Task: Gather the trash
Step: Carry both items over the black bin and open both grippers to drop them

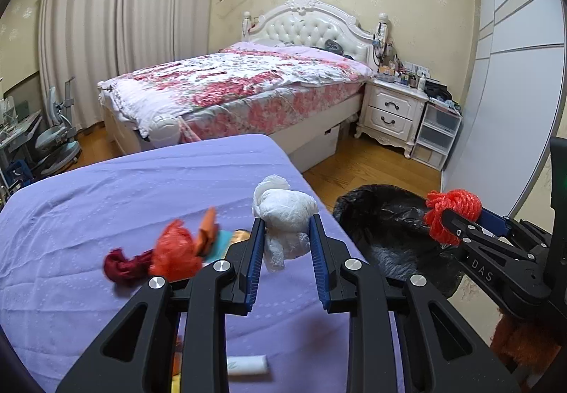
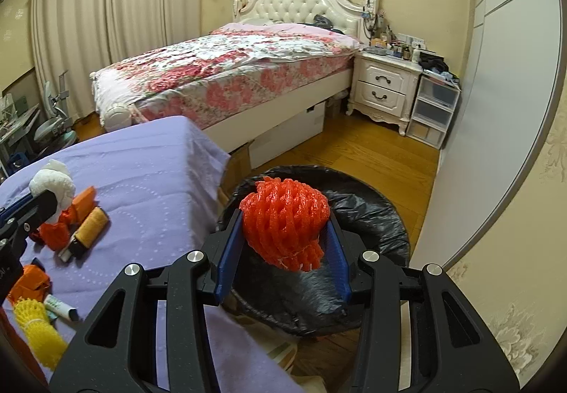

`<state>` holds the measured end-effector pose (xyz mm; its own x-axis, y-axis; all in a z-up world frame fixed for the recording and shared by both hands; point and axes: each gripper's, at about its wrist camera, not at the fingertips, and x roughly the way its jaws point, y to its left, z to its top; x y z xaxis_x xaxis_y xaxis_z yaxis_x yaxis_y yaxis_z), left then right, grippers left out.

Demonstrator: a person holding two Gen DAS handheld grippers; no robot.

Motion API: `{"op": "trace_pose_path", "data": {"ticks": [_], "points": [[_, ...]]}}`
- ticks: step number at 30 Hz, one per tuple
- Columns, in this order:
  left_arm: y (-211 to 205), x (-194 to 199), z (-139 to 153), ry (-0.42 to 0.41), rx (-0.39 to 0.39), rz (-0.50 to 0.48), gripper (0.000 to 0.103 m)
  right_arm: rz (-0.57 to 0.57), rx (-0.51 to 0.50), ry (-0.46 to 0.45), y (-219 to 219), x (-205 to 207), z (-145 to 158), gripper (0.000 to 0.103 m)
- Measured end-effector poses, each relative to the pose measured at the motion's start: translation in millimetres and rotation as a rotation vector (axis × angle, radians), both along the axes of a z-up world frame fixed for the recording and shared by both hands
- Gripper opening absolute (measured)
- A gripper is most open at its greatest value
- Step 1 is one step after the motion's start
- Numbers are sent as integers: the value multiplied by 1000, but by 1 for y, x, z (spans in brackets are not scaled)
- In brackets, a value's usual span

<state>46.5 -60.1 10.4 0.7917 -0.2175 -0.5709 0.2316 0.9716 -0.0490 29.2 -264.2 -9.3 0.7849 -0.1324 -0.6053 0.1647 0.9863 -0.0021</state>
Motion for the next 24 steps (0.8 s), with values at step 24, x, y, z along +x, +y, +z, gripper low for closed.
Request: {"op": "trace_pose_path", "data": {"ticks": [24], "points": [[-101,71,-42,77,111,-76,27,-149,64,36,-59,45,-33,43]]}}
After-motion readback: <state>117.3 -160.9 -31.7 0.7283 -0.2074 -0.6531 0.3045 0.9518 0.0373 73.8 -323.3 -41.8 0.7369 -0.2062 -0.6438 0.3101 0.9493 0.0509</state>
